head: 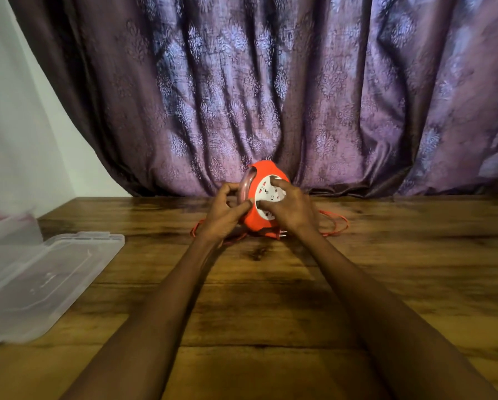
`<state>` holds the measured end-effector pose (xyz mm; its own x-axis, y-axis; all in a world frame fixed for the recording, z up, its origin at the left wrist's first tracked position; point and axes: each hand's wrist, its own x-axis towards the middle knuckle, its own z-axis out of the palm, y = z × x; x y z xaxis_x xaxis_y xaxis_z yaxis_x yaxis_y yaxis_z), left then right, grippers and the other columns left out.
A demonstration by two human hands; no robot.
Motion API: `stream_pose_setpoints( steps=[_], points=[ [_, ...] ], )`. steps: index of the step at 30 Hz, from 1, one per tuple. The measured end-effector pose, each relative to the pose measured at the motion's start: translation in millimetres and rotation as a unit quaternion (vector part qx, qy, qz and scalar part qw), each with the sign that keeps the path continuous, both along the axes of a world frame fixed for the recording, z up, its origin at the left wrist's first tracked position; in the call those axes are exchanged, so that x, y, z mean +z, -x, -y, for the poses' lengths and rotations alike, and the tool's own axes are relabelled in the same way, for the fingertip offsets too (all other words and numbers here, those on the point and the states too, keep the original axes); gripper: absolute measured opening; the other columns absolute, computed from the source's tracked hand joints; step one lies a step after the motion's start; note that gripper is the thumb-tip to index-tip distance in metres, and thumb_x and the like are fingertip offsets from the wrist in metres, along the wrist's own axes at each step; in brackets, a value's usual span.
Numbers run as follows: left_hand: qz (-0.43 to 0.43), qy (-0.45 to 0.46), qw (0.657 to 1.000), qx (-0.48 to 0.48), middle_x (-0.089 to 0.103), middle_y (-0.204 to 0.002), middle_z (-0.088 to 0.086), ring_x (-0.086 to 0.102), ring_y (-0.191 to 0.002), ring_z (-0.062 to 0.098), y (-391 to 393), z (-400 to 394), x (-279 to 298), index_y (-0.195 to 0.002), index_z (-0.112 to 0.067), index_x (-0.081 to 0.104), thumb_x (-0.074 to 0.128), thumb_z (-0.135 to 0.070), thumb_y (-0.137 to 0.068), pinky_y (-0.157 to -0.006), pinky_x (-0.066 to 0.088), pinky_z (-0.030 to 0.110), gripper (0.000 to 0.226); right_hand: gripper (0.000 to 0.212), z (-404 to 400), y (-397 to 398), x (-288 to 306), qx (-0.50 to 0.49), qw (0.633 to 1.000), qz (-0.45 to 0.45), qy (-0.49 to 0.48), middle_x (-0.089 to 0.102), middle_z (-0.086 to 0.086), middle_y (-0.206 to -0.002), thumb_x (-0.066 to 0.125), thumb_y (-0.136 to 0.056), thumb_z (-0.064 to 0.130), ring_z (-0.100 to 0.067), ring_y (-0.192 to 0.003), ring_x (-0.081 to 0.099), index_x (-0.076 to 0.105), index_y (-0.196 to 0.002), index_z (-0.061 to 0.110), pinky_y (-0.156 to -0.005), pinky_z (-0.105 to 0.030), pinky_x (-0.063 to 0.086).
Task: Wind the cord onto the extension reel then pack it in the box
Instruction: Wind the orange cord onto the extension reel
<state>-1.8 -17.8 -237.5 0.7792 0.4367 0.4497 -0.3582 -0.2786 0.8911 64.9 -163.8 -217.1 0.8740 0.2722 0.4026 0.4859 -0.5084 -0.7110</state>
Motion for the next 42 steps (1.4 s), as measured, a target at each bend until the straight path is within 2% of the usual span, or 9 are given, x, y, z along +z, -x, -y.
stream_pose_setpoints(
  steps=[5, 14, 16, 20, 22, 25, 28, 35, 42],
  points=[
    [0.011, 0.001, 1.0, -0.003, 0.064, -0.087, 0.003, 0.063, -0.065, -0.006, -1, 6, -2, -0.118, 0.002, 0.051, 0.065, 0.005, -0.088, -0.057, 0.052, 0.014, 0.033, 0.079, -2, 0, 1, 0.007, 0.99, -0.085, -0.114, 0.069, 0.0, -0.127, 0.08, -0.061, 0.052, -0.02, -0.107, 0.069, 0.06, -0.135, 0.03, -0.093, -0.039, 0.055],
    [0.007, 0.021, 1.0, -0.009, 0.066, -0.098, 0.017, 0.059, -0.084, 0.02, -5, 11, -1, -0.113, -0.003, 0.06, 0.08, -0.011, -0.079, -0.077, 0.055, 0.034, 0.041, 0.093, -4, -11, -6, -0.015, 0.973, -0.129, -0.189, 0.074, -0.004, -0.115, 0.069, -0.05, 0.067, -0.021, -0.102, 0.071, 0.065, -0.128, 0.017, -0.09, -0.043, 0.057],
    [-0.012, 0.032, 0.999, -0.005, 0.067, -0.1, 0.021, 0.063, -0.083, 0.018, -8, 11, -4, -0.113, -0.003, 0.059, 0.081, -0.009, -0.078, -0.078, 0.058, 0.039, 0.042, 0.093, -3, -11, -6, -0.015, 0.975, -0.119, -0.187, 0.075, -0.007, -0.112, 0.067, -0.054, 0.071, -0.024, -0.102, 0.071, 0.064, -0.129, 0.017, -0.09, -0.044, 0.056],
    [0.008, 0.068, 0.997, 0.026, 0.066, -0.083, 0.006, 0.062, -0.058, -0.005, -12, 3, -3, -0.111, 0.003, 0.061, 0.072, -0.005, -0.086, -0.053, 0.051, 0.015, 0.029, 0.059, 0, -4, -6, 0.009, 0.991, -0.042, -0.124, 0.073, -0.009, -0.119, 0.069, -0.084, 0.049, -0.029, -0.108, 0.068, 0.057, -0.137, 0.025, -0.094, -0.044, 0.052],
    [0.009, 0.114, 0.993, 0.031, 0.073, -0.081, 0.004, 0.067, -0.064, 0.006, -11, -5, -2, -0.108, 0.0, 0.065, 0.068, -0.009, -0.09, -0.058, 0.057, 0.026, 0.02, 0.05, 0, 2, -7, 0.031, 0.995, 0.038, -0.081, 0.075, -0.009, -0.113, 0.064, -0.09, 0.037, -0.03, -0.108, 0.067, 0.053, -0.138, 0.03, -0.09, -0.043, 0.052],
    [0.018, 0.196, 0.979, 0.048, 0.071, -0.106, 0.026, 0.064, -0.087, 0.026, -11, -16, -2, -0.106, -0.002, 0.067, 0.066, -0.017, -0.092, -0.084, 0.055, 0.051, 0.021, 0.042, -2, 12, -9, 0.072, 0.989, 0.119, -0.058, 0.078, -0.005, -0.099, 0.058, -0.093, 0.027, -0.032, -0.1, 0.07, 0.056, -0.134, 0.029, -0.084, -0.045, 0.053],
    [0.03, 0.278, 0.959, 0.041, 0.069, -0.113, 0.028, 0.065, -0.099, 0.035, -10, -26, 0, -0.109, 0.002, 0.068, 0.065, -0.021, -0.092, -0.089, 0.053, 0.053, 0.028, 0.025, -4, 16, -8, 0.095, 0.978, 0.173, -0.068, 0.078, -0.003, -0.1, 0.06, -0.094, 0.02, -0.028, -0.091, 0.073, 0.069, -0.117, 0.023, -0.08, -0.044, 0.056],
    [0.031, 0.315, 0.948, 0.04, 0.074, -0.081, 0.0, 0.068, -0.071, 0.009, -2, -45, 4, -0.093, -0.011, 0.069, 0.063, -0.025, -0.094, -0.053, 0.058, 0.028, 0.015, 0.047, -3, 10, -5, 0.102, 0.955, 0.258, -0.108, 0.069, -0.008, -0.119, 0.049, -0.082, -0.007, -0.026, -0.11, 0.063, 0.064, -0.124, 0.009, -0.099, -0.041, 0.049],
    [0.059, 0.352, 0.934, 0.005, 0.075, -0.1, 0.011, 0.07, -0.095, 0.022, 3, -54, 5, -0.11, -0.011, 0.067, 0.061, -0.027, -0.096, -0.071, 0.061, 0.041, 0.022, 0.045, 3, -2, -12, 0.085, 0.975, 0.206, -0.01, 0.063, -0.007, -0.126, 0.065, -0.092, 0.029, -0.028, -0.116, 0.059, 0.055, -0.133, 0.014, -0.099, -0.045, 0.046]
  ],
)
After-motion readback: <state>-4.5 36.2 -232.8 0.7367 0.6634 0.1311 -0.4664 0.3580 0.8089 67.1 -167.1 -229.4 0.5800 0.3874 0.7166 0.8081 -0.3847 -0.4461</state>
